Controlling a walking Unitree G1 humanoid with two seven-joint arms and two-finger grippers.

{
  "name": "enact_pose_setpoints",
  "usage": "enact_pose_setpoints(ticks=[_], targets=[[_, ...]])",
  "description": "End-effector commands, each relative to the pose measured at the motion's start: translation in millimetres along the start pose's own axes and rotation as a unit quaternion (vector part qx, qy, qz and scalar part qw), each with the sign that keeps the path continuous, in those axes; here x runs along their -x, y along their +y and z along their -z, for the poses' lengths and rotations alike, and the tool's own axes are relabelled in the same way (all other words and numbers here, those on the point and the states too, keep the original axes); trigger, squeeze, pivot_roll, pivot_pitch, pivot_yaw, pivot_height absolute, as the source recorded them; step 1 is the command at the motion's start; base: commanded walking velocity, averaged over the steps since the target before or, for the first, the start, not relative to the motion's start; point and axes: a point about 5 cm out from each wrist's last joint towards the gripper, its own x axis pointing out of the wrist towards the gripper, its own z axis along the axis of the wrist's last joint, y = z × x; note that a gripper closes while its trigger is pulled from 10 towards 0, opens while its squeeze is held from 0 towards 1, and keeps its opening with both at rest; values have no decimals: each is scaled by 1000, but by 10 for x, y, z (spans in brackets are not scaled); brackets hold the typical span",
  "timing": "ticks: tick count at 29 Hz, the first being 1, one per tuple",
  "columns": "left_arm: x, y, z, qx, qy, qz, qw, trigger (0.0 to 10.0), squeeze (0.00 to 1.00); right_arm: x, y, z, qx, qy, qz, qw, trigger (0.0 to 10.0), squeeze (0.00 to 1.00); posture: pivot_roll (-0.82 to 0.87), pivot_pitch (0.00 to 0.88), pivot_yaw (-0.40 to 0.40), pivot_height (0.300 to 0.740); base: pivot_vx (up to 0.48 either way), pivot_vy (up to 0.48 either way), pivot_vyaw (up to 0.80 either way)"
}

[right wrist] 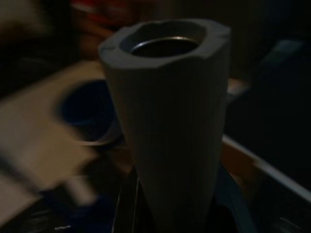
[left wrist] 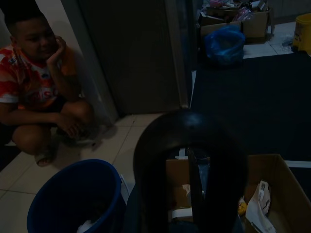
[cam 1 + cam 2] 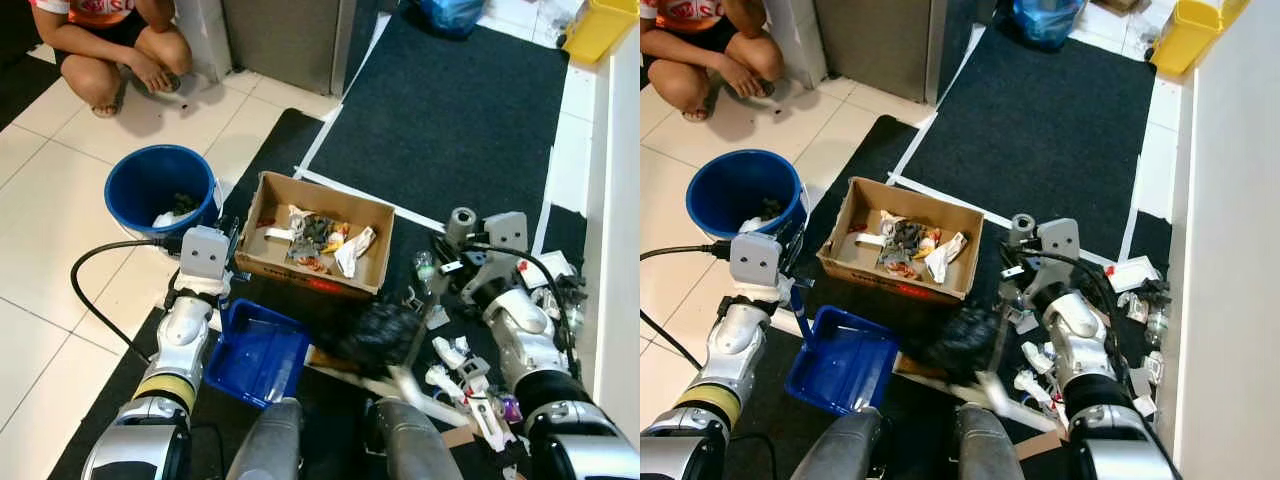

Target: Sweep floor

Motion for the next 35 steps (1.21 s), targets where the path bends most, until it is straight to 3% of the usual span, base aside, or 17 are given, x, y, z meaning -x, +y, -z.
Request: enact_pose_setpoints(ticks=[1,2,5,6,8,9,10,12,14,15,17,18,19,21,29,31,35], targets=[[82,-141,101,3,23,22,1000,10000,0,10,165,44,-42,1,-67,997,10000,0,89,186,-85,740,0,0,0],[82,-141,101,3,23,22,1000,10000,0,10,165,44,-42,1,-67,997,10000,0,89,186,-85,740,0,0,0],[89,-150,106,2,23,22,1000,10000,0,72,358,85,-60,24,-162,985,10000,0,90,188,-88,740,0,0,0],[89,-150,106,2,23,22,1000,10000,0,72,358,85,-60,24,-162,985,10000,0,90,188,-88,740,0,0,0],[93,-157,108,1,23,21,1000,10000,0,156,509,104,-71,48,-243,966,10000,0,90,185,-89,740,0,0,0],[93,-157,108,1,23,21,1000,10000,0,156,509,104,-71,48,-243,966,10000,0,90,185,-89,740,0,0,0],[94,-159,108,0,23,21,1000,10000,0,204,579,109,-73,63,-281,955,10000,0,90,185,-89,740,0,0,0],[96,-161,108,-1,22,21,1000,10000,0,249,627,103,-73,77,-309,945,10000,0,93,185,-93,740,0,0,0],[100,-171,109,-2,22,20,1000,10000,0,335,608,140,-19,137,-339,930,10000,0,95,186,-93,740,0,0,0],[104,-176,111,-2,21,21,1000,10000,0,346,537,159,14,164,-331,929,10000,0,95,186,-93,740,0,0,0],[107,-178,112,-2,21,21,1000,10000,0,353,487,163,34,182,-325,928,10000,0,95,186,-93,740,0,0,0],[112,-187,115,-2,21,22,1000,10000,0,265,272,77,81,183,-263,944,10000,0,95,186,-95,740,0,0,0],[112,-187,115,-2,21,22,1000,10000,0,265,272,77,81,183,-263,944,10000,0,95,186,-95,740,0,0,0],[110,-201,111,-3,20,24,1000,10000,0,112,-47,-149,151,163,-157,962,10000,0,93,181,-94,740,0,0,0],[90,-205,97,-5,17,24,1000,10000,0,16,-237,-397,207,168,-102,958,10000,0,106,170,-94,740,0,0,0],[85,-207,92,-6,16,25,1000,10000,0,-13,-275,-452,240,182,-96,949,10000,0,110,165,-93,740,0,0,0],[79,-218,87,-7,15,26,1000,10000,0,-37,-335,-427,333,241,-109,905,10000,0,114,160,-93,740,0,0,0]])
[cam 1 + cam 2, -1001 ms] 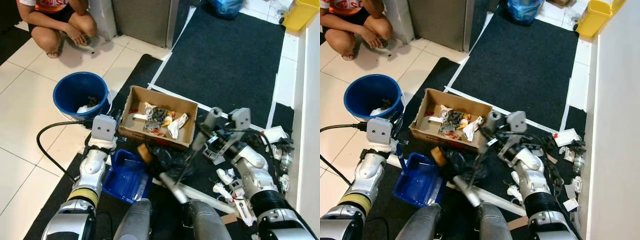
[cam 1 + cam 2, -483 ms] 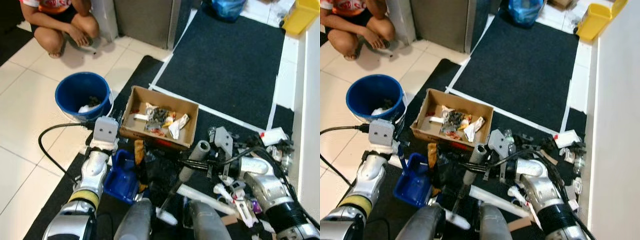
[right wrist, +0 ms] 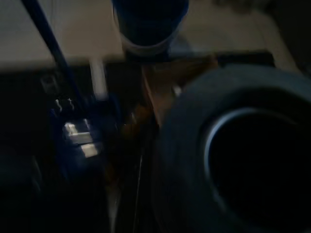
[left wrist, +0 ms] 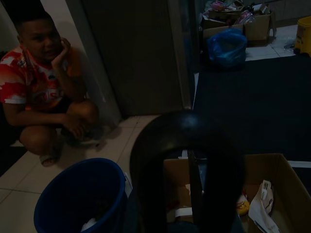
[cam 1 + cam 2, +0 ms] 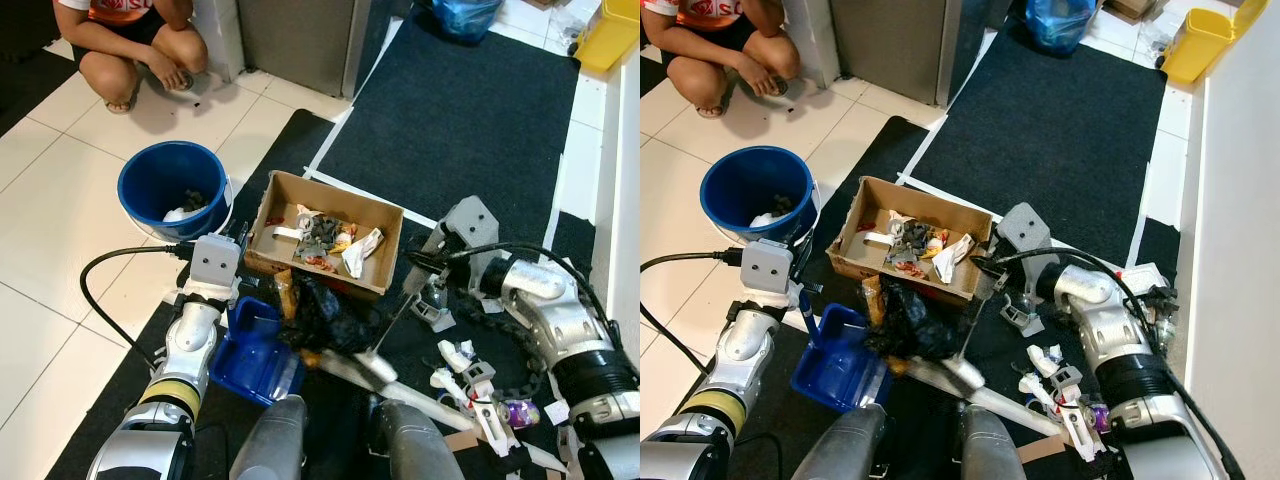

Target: Sweep floor

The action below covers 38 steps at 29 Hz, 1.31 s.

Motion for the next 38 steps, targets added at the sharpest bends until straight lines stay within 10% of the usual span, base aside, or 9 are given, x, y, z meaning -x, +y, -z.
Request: enact_pose_setpoints(ticks=[1,14,21,35,38], targets=[[62,-132,81,1,21,24,1000,10000,0,84,-133,63,83,61,28,994,10000,0,114,160,-93,740,0,0,0],[63,-22,76,-54,25,-18,998,10000,0,116,-386,35,128,105,121,979,10000,0,117,160,-87,740,0,0,0],[79,117,62,-87,23,-72,993,10000,0,-86,-112,70,67,72,104,990,10000,0,116,165,-92,740,0,0,0],[74,335,-13,-130,8,-133,982,10000,0,-366,325,263,-131,44,164,977,10000,0,115,174,-96,740,0,0,0],[67,389,-31,-141,5,-150,979,10000,0,-411,370,205,-255,-21,175,951,10000,0,115,174,-96,740,0,0,0]])
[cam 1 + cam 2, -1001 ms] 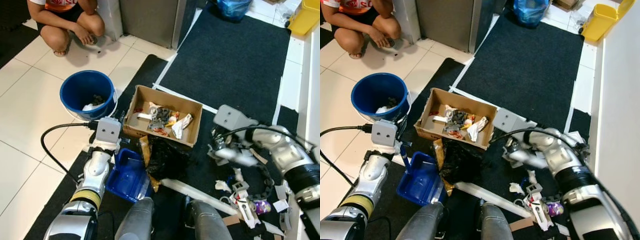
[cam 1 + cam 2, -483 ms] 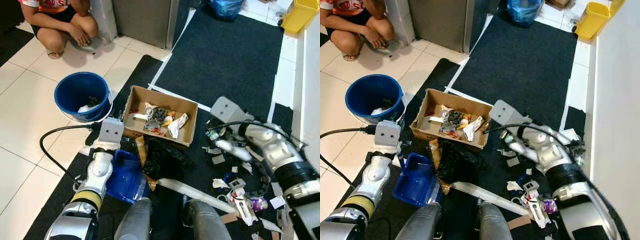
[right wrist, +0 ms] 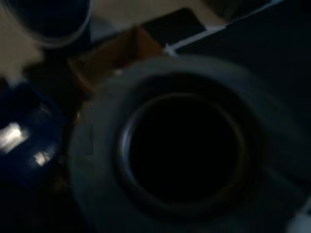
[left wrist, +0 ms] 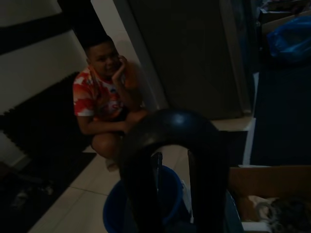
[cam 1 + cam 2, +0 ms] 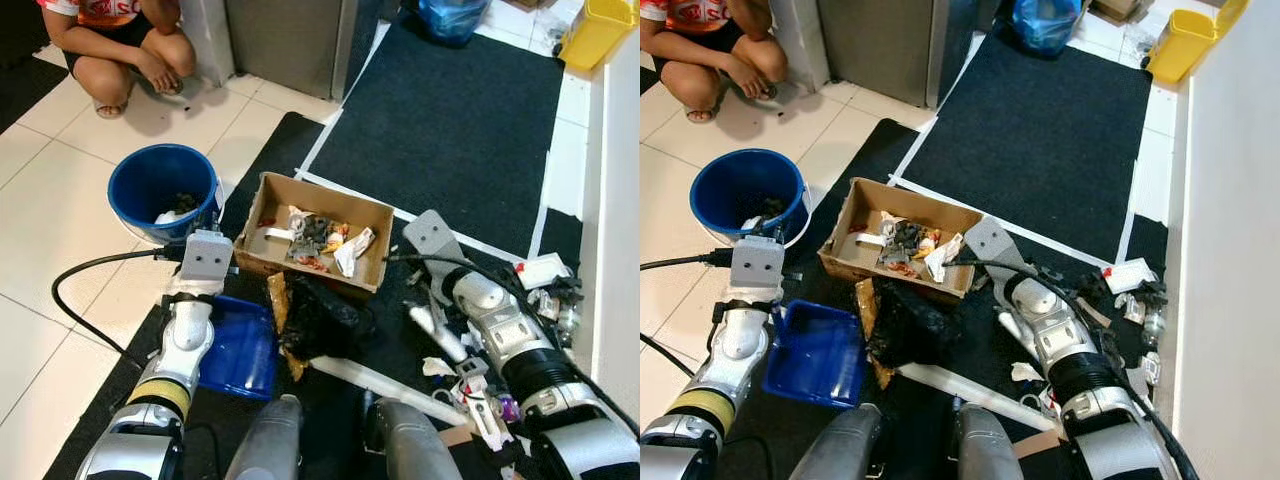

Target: Sweep floor

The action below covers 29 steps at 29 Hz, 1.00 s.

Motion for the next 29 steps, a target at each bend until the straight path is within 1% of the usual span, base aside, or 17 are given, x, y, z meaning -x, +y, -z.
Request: enact_pose_setpoints(ticks=[1,4,5,7,9,10,12,14,15,17,18,20,23,25,26,27,29], targets=[[6,114,33,-43,-1,-2,999,10000,0,29,41,89,-84,-6,-4,996,10000,0,115,174,-96,740,0,0,0],[-13,109,6,-47,-9,-3,999,10000,0,42,99,8,-160,-61,-21,985,10000,0,106,175,-100,740,0,0,0],[-13,109,6,-47,-9,-3,999,10000,0,42,99,8,-160,-61,-21,985,10000,0,106,175,-100,740,0,0,0],[-15,84,-7,-51,-13,-2,999,10000,0,52,119,-9,-196,-81,-17,977,10000,0,106,175,-100,740,0,0,0],[-15,76,-9,-52,-14,-2,999,10000,0,55,124,-12,-205,-87,-16,975,10000,0,106,175,-100,740,0,0,0],[-15,60,-12,-53,-14,-2,999,10000,0,59,134,-7,-223,-92,-14,970,10000,0,106,175,-100,740,0,0,0],[-15,60,-12,-53,-14,-2,999,10000,0,59,134,-7,-223,-92,-14,970,10000,0,106,175,-100,740,0,0,0],[-15,43,-19,-51,-16,-3,999,10000,0,68,149,-16,-260,-107,-12,960,10000,0,91,178,-103,740,0,0,0],[-15,43,-19,-51,-16,-3,999,10000,0,68,149,-16,-260,-107,-12,960,10000,0,91,178,-103,740,0,0,0],[-19,24,-31,-50,-19,-3,999,10000,0,90,147,-79,-310,-145,-11,940,10000,0,91,178,-103,740,0,0,0],[-19,24,-31,-50,-19,-3,999,10000,0,90,147,-79,-310,-145,-11,940,10000,0,91,178,-103,740,0,0,0],[-23,15,-38,-51,-21,-3,998,10000,0,115,151,-136,-336,-175,-17,925,10000,0,88,179,-104,740,0,0,0],[-31,6,-44,-54,-22,-3,998,10000,0,132,220,-198,-358,-199,-38,911,10000,0,86,180,-103,740,0,0,0],[-35,3,-48,-55,-24,-4,998,10000,0,144,261,-232,-365,-210,-57,905,10000,0,86,180,-103,740,0,0,0],[-35,3,-48,-55,-24,-4,998,10000,0,144,261,-232,-365,-210,-57,905,10000,0,86,180,-103,740,0,0,0],[-38,0,-51,-55,-25,-4,998,10000,0,160,289,-261,-365,-218,-77,902,10000,0,86,178,-107,740,0,0,0],[-38,0,-51,-55,-25,-4,998,10000,0,160,289,-261,-365,-218,-77,902,10000,0,86,178,-107,740,0,0,0]])
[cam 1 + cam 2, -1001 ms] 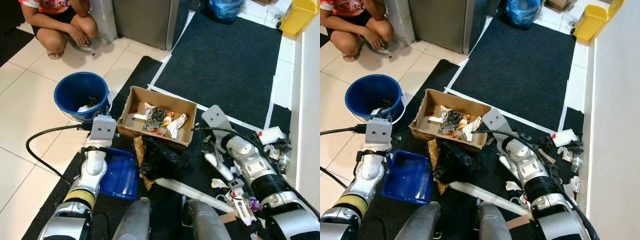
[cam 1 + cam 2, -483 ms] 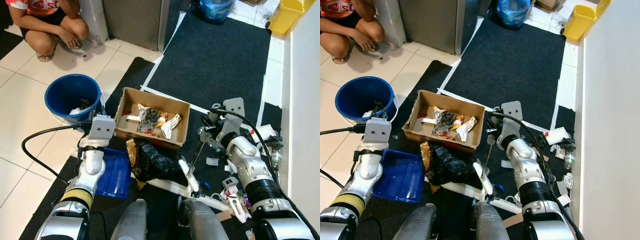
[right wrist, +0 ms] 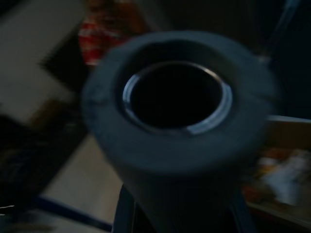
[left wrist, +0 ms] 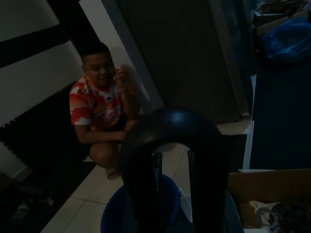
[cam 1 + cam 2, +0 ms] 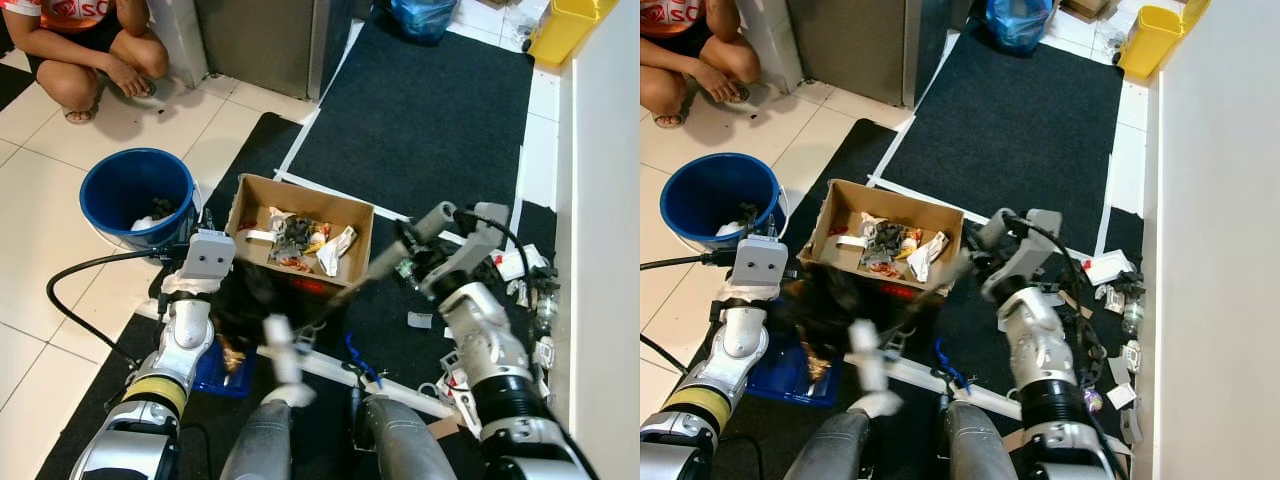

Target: Sweep floor

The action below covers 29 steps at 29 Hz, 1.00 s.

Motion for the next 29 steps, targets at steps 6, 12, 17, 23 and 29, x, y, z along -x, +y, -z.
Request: enact_pose_setpoints(ticks=[6,12,17,23,29], targets=[[-9,17,-17,-25,-14,4,1000,10000,0,51,-60,-99,44,12,-21,999,10000,0,91,169,-110,740,0,0,0],[-5,0,-19,-24,-14,5,1000,10000,0,65,-165,-106,101,47,-1,994,10000,0,91,169,-112,740,0,0,0],[10,-33,-16,-22,-13,9,1000,10000,0,77,-262,-190,170,68,15,983,10000,0,89,167,-111,740,0,0,0],[18,-52,-16,-21,-12,11,1000,10000,0,74,-329,-246,224,81,38,970,10000,0,88,171,-109,740,0,0,0],[24,-51,-12,-21,-11,10,1000,10000,0,-13,-340,-424,227,11,76,971,10000,0,92,176,-110,740,0,0,0]])
